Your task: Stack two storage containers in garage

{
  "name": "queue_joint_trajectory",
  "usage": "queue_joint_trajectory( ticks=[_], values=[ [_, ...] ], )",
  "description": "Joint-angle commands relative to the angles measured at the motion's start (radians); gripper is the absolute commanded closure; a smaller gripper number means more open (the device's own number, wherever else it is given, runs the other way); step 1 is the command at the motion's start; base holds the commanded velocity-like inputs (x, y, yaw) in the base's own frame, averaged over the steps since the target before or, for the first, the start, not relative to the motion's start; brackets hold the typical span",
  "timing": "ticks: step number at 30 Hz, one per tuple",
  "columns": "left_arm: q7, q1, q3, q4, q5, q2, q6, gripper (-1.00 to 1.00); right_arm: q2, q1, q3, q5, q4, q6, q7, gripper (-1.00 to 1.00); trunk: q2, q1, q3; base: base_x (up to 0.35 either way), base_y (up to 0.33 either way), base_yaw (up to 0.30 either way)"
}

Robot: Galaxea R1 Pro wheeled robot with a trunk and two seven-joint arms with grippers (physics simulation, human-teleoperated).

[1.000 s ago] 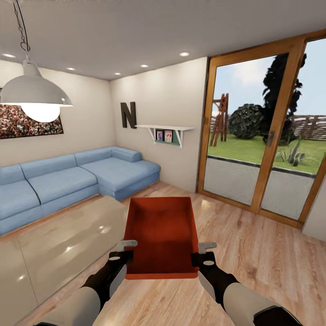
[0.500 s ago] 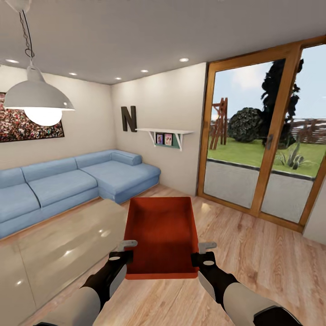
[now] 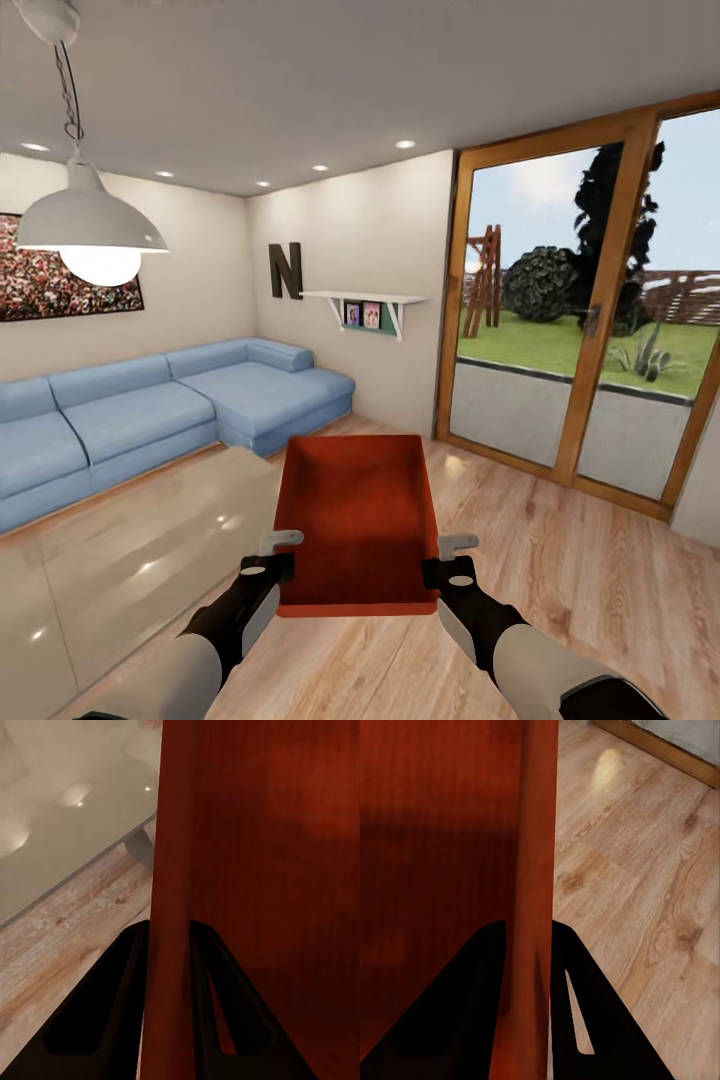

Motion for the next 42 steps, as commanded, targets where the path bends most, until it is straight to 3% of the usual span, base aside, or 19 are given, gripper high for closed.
queue_joint_trajectory(
  ticks=[1,32,42],
  values=[
    [0.012,0.000,-0.001,0.001,0.033,0.000,0.005,1.00,0.000,-0.001,-0.017,0.009,-0.003,-0.051,-0.031,1.00,-0.001,0.000,0.000,0.000,0.000,0.000],
    [0.012,0.000,-0.001,0.001,0.033,0.000,0.005,1.00,0.004,-0.001,-0.016,0.007,-0.003,-0.049,-0.032,1.00,-0.001,0.000,0.009,0.000,0.000,0.002],
    [0.012,0.000,-0.001,0.001,0.033,0.000,0.005,1.00,0.006,-0.001,-0.016,0.006,0.009,-0.052,-0.032,1.00,-0.001,0.000,0.009,0.000,0.000,0.266]
  ],
)
